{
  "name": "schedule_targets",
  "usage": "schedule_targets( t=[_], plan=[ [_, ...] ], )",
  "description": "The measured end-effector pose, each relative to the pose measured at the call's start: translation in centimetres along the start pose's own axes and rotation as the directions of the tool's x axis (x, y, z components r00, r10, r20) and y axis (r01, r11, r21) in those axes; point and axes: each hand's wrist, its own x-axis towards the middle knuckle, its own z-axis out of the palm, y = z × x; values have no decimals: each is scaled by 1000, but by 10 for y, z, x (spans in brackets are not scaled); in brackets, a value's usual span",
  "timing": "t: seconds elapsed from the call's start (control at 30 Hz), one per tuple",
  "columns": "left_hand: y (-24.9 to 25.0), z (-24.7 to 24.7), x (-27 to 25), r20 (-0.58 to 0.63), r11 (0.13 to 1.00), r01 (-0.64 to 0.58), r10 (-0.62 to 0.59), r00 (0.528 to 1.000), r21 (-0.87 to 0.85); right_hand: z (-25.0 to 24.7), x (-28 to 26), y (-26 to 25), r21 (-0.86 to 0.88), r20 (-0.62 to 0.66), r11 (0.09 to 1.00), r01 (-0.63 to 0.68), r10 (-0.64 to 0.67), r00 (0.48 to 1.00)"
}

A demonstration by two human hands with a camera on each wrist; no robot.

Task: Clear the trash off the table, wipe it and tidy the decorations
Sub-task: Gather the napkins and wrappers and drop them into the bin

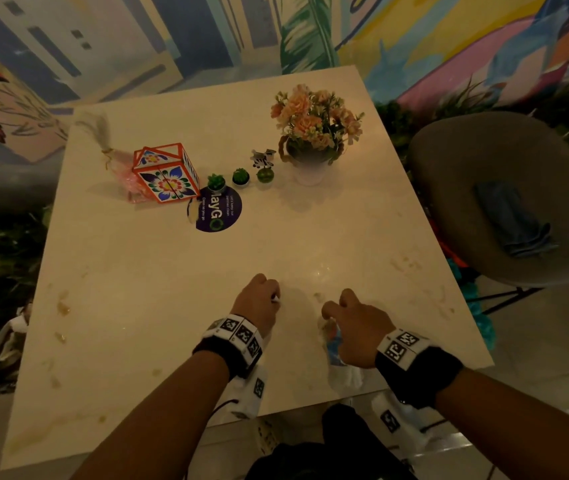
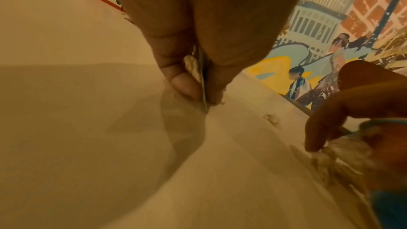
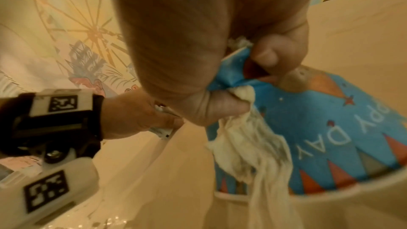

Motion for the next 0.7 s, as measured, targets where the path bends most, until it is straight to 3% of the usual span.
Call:
schedule_targets(
  t=[0.17,0.43,0.57,0.7],
  plan=[
    [1,2,0,11,998,-25,24,1000,54,4,13,-1,-3,5,999,-33,33,999],
    [6,-1,4,-48,1000,-29,29,998,-9,12,19,7,34,-42,999,36,-34,999],
    [5,-7,5,-105,982,55,-75,992,-183,5,18,13,113,-71,994,4,4,997],
    [15,-9,10,-72,971,134,-151,986,-197,-17,19,14,253,-82,967,-25,47,995]
  ],
)
